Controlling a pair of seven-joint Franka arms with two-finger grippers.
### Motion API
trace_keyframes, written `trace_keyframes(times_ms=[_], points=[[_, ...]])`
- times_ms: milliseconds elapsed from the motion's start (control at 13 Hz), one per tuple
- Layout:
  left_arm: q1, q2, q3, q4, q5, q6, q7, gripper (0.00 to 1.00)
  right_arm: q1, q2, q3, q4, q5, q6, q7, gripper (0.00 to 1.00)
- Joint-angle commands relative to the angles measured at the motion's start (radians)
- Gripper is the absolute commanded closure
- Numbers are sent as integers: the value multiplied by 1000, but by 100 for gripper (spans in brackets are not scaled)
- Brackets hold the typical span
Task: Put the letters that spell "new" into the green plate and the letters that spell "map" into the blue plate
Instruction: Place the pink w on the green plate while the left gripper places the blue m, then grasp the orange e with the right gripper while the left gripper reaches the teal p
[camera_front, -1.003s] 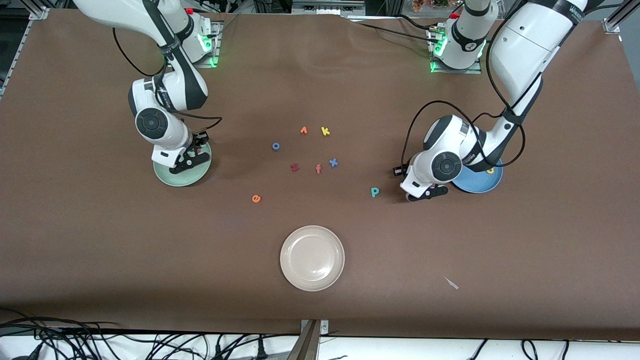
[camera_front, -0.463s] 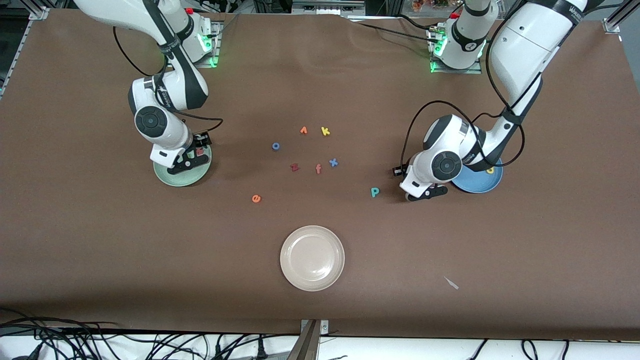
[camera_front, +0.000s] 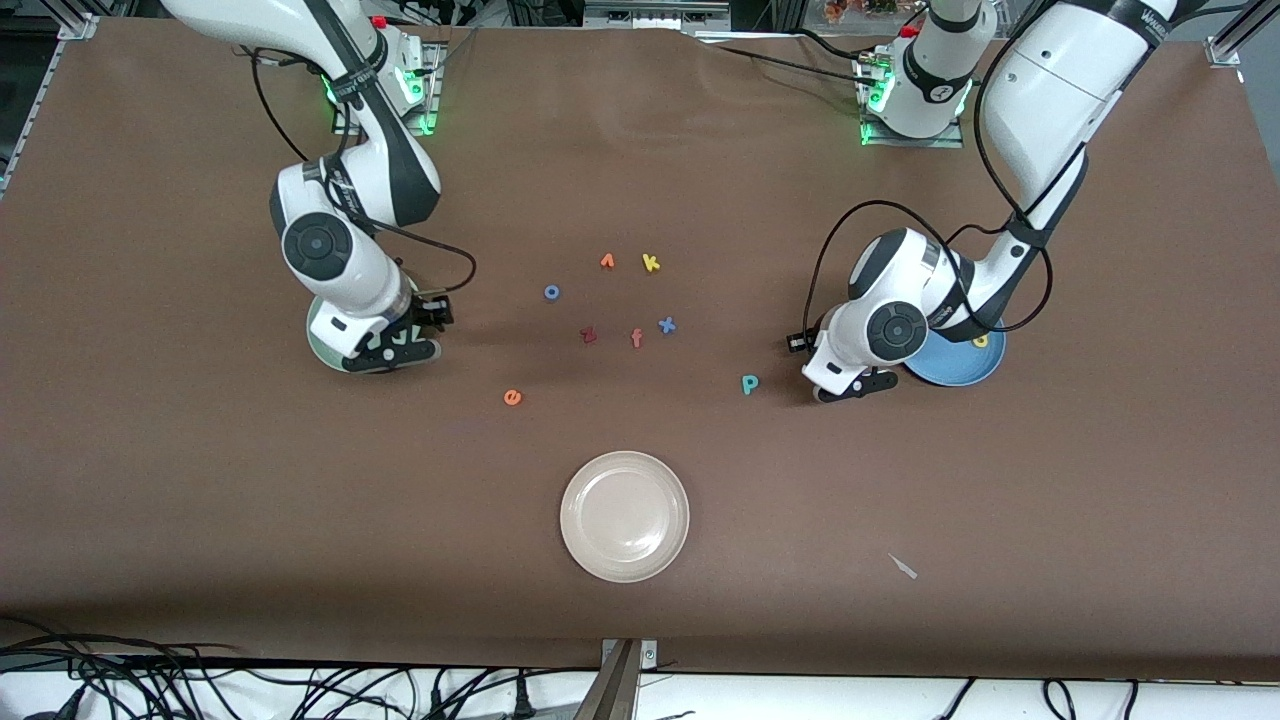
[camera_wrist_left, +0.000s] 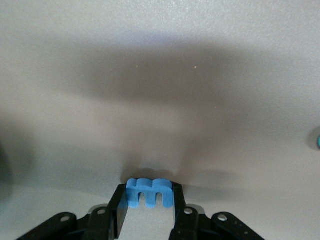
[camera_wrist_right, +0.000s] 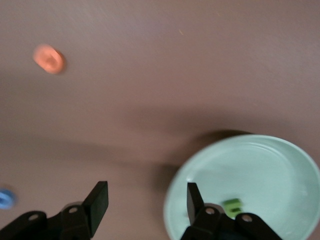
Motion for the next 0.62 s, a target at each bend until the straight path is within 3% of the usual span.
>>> trace_keyframes(times_ms=[0,231,540], points=[[7,-8,4,-23,-10,9,3,77,1,156,10,238,81,-102,148,29],[10,-66,3,-8,-8,-59,25,77,24,237,10,309,118,-31,327,32],[76,-84,3,96,-1,-325,202,77,82,314,9,315,101,137,483,33]])
